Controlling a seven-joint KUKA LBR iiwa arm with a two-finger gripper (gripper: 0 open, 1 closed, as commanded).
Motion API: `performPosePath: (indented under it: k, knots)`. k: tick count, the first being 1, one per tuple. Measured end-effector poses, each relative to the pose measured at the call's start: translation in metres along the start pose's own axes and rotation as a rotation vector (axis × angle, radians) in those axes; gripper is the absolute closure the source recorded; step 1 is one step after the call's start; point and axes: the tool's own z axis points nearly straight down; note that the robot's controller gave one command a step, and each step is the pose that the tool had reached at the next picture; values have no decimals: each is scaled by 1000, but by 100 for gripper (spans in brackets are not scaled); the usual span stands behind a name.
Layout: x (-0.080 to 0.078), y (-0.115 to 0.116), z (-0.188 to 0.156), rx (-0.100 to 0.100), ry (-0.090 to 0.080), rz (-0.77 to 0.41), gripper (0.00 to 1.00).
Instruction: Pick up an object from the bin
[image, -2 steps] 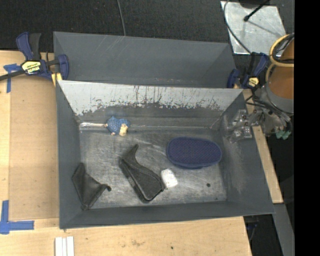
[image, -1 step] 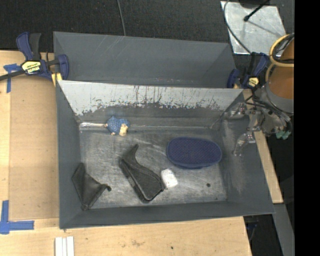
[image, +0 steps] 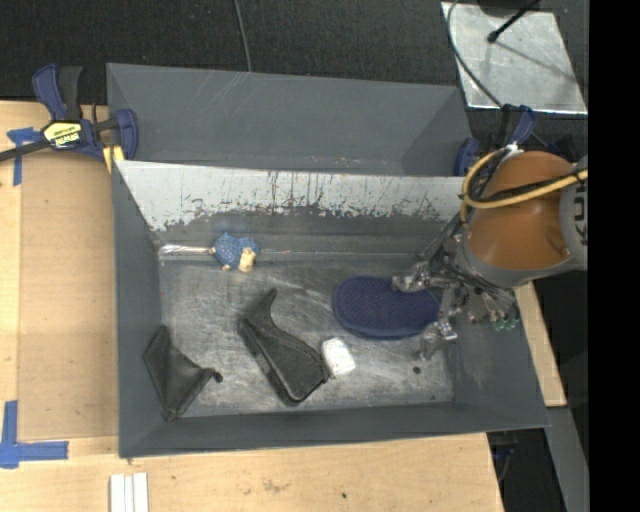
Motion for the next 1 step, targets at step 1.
performPosePath:
  k: [1]
  knots:
    - [-2, -1, -5, 2, -5, -2, 100]
